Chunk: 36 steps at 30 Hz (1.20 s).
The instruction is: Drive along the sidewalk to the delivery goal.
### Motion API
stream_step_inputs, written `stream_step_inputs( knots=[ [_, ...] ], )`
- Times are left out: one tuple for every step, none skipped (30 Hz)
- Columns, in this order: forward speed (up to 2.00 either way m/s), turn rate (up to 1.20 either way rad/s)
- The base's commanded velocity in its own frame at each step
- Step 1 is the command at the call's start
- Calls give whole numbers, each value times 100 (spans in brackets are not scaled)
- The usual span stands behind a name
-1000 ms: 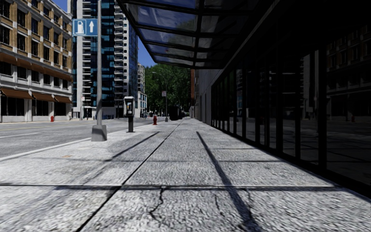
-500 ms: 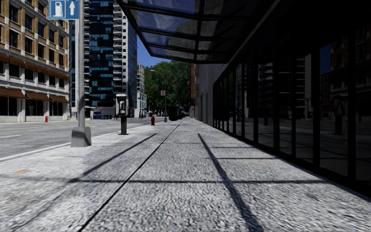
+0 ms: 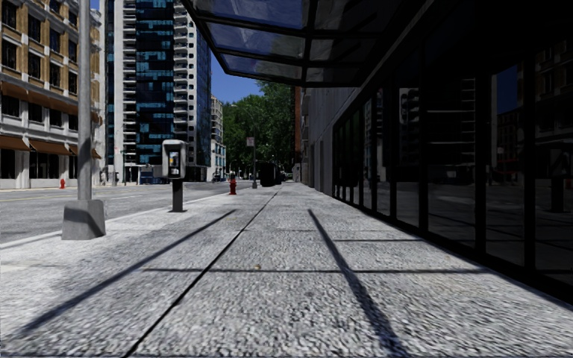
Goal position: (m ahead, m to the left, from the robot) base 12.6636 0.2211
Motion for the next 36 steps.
stream_step_inputs(
  knots=[
    [200, 0],
    [200, 10],
    [200, 23],
    [200, 22],
    [200, 0],
    [200, 0],
    [200, 0],
    [200, 0],
    [200, 0],
    [200, 0],
    [200, 0],
    [200, 0],
    [200, 0],
    [200, 0],
    [200, 0],
    [200, 0],
    [200, 0],
    [200, 0],
    [200, 0],
    [200, 0],
    [200, 0],
    [200, 0],
    [200, 0],
    [200, 0],
    [200, 0],
    [200, 0],
    [200, 0],
    [200, 0],
    [200, 0],
    [200, 0],
    [200, 0],
    [200, 0],
    [200, 0],
    [200, 0],
    [200, 0],
    [200, 0]
  ],
)
